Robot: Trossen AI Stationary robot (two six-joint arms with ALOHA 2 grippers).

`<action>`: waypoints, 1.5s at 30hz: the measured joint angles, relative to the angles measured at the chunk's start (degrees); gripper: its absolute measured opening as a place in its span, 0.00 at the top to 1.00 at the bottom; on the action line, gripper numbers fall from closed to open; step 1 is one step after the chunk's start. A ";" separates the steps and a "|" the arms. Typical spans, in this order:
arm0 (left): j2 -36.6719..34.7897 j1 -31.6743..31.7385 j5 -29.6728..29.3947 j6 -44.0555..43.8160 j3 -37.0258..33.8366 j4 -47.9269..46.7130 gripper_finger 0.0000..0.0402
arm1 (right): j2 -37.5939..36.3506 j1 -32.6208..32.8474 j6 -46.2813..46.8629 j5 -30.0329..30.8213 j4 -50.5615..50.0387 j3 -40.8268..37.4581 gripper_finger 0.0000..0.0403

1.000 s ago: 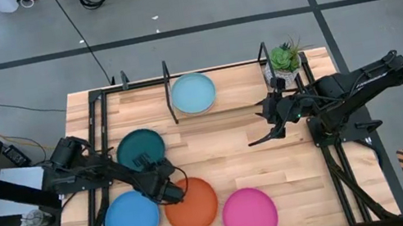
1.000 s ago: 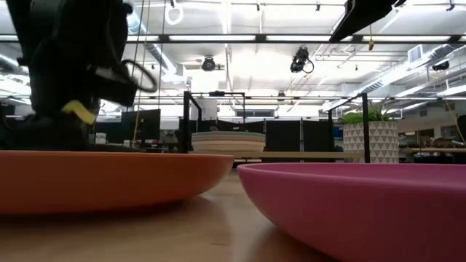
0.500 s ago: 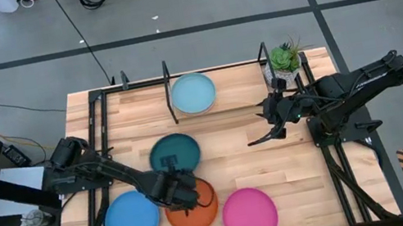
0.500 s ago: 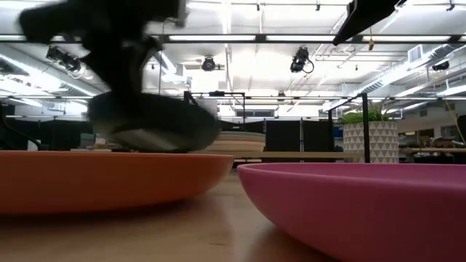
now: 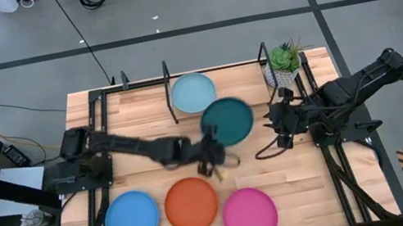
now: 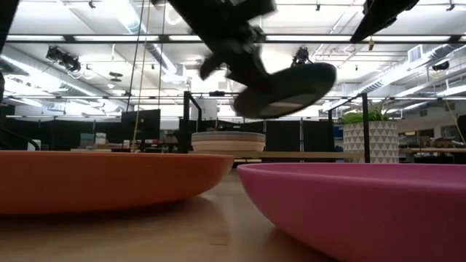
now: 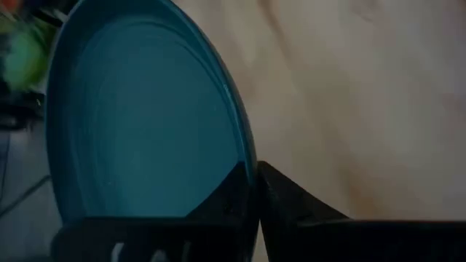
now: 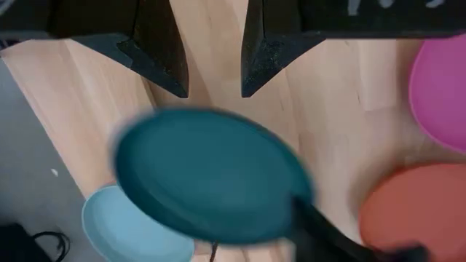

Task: Place and stack plates onto a shelf
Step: Put the dark blue plate on the shelf

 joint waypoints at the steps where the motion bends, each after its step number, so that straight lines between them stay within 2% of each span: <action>1: 0.77 1.89 2.02 1.83 0.00 2.81 0.94 | -0.02 0.70 0.89 0.85 -0.17 0.00 0.67; 4: 4.43 7.28 7.61 4.14 0.00 11.85 0.94 | 0.00 2.98 3.74 4.04 -1.27 0.00 0.67; 8: 9.63 11.03 7.55 5.48 1.14 18.76 0.94 | -0.02 5.96 7.42 6.80 -2.46 0.00 0.67; 12: 13.93 11.55 4.88 6.93 5.94 17.71 0.94 | 0.00 8.30 10.72 7.99 -3.53 0.00 0.67; 20: 18.25 11.53 4.55 10.64 14.14 12.79 0.94 | 0.00 11.99 15.39 9.20 -4.24 0.02 0.67; 32: 18.36 17.54 9.68 10.27 14.68 11.87 0.94 | 0.02 14.05 16.54 12.12 -4.60 0.02 0.67; 45: 18.36 17.91 12.16 8.38 14.67 12.02 0.92 | 0.02 14.05 16.54 12.13 -5.63 0.02 0.67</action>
